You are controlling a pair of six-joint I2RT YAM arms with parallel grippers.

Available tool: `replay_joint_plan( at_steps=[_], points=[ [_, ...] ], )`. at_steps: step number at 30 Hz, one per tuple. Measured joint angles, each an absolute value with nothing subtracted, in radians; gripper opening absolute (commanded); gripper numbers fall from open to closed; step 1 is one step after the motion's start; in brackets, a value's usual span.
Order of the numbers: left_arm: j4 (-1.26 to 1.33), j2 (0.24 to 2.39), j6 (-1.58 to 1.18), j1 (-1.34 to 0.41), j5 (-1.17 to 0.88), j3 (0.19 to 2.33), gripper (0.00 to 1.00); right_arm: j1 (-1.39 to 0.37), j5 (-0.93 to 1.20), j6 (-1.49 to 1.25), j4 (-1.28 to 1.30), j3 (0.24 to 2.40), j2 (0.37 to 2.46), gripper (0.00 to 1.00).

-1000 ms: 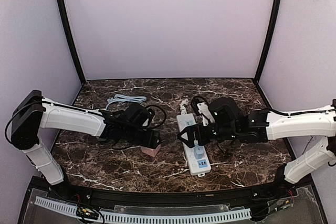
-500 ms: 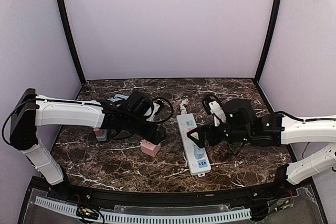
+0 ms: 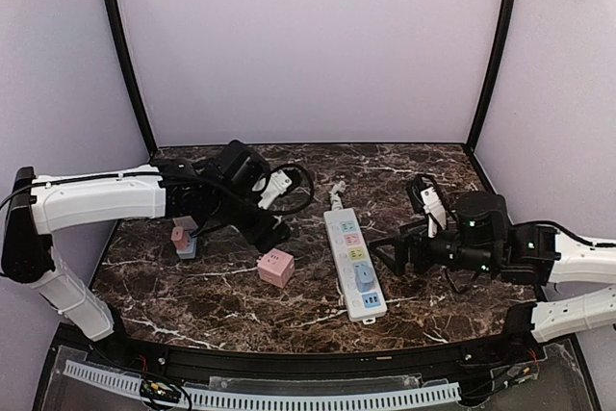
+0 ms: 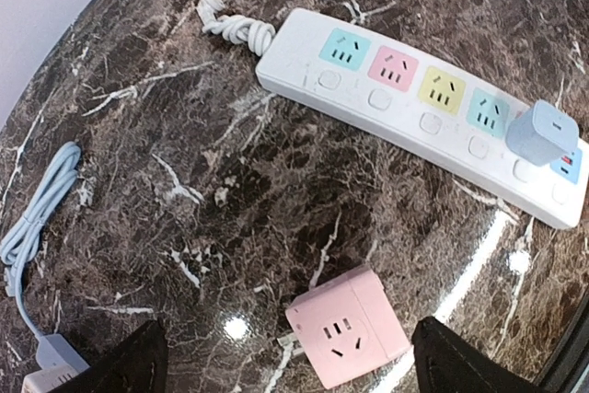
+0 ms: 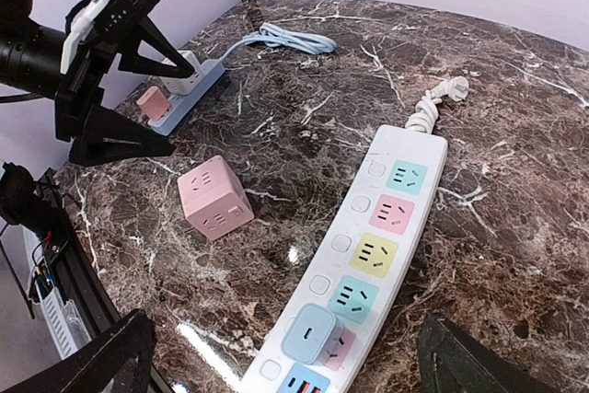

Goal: Insert the plug

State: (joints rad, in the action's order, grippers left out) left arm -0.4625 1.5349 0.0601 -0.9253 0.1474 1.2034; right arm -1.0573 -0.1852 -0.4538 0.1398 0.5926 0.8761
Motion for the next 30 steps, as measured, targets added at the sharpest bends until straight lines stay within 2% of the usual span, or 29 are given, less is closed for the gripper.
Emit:
replay_joint_plan(
  at_steps=[7,14,22,30],
  points=[
    [-0.503,1.479,0.234,-0.926,0.104,1.058,0.90,-1.057,-0.183,-0.447,0.134,0.545,0.822,0.99],
    [-0.469,1.390,0.680,-0.926,0.056,0.992,0.93,-1.057,-0.149,-0.438,0.117,0.540,0.821,0.99],
    [-0.535,1.428,0.995,-0.926,-0.010,1.056,0.92,-1.057,-0.127,-0.434,0.099,0.524,0.820,0.99],
    [-0.627,1.615,1.105,-0.926,-0.025,1.179,0.90,-1.057,-0.104,-0.435,0.097,0.516,0.804,0.99]
  ],
)
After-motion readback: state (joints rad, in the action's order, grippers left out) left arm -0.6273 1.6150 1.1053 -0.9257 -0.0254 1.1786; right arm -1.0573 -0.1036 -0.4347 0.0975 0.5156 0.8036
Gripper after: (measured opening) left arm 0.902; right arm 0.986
